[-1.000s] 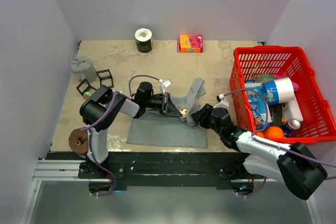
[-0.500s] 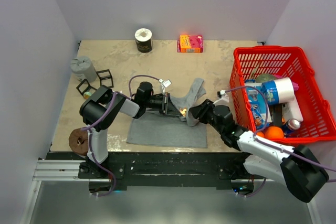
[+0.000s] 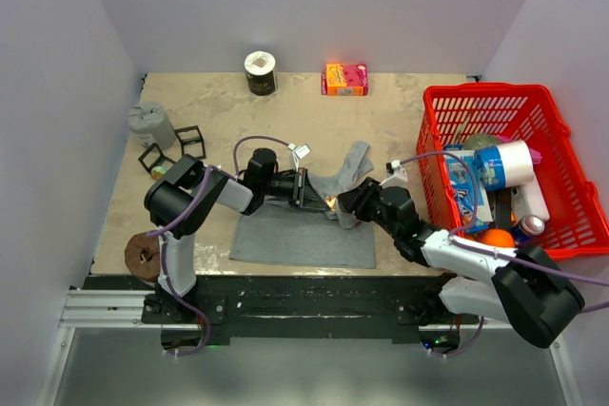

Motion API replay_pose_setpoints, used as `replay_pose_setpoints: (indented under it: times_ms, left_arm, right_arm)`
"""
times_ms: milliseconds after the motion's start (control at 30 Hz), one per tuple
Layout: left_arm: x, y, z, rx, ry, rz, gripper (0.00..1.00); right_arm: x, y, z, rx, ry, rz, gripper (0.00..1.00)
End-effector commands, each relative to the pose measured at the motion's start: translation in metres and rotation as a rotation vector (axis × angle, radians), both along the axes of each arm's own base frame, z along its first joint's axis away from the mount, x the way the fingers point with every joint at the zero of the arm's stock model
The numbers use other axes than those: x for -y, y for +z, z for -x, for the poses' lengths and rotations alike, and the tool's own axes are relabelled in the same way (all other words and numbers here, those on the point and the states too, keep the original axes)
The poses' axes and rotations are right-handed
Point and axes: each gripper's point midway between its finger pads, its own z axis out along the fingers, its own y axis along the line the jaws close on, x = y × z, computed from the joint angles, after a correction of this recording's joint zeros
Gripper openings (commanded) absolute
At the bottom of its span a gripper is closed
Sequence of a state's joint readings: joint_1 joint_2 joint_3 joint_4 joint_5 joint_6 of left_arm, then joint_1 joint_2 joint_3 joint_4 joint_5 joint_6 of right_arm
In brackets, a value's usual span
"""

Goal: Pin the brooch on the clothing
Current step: Close the brooch on the flattened clothing.

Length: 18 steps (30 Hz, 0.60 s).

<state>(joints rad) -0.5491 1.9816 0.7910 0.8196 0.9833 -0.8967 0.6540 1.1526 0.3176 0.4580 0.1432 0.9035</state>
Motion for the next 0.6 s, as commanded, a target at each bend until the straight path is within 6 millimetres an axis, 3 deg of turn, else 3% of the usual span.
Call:
replay_pose_setpoints:
  times_ms: [0,567]
  left_arm:
    - [0.003,0.024,-0.008,0.081,-0.015,0.045,0.00]
    - [0.003,0.024,-0.008,0.081,-0.012,0.045,0.00]
  right_arm:
    - [-0.011,0.030,-0.015,0.088,0.011,-0.053,0.43]
    - [-0.018,0.014,-0.003,0.040,0.028,-0.107,0.41]
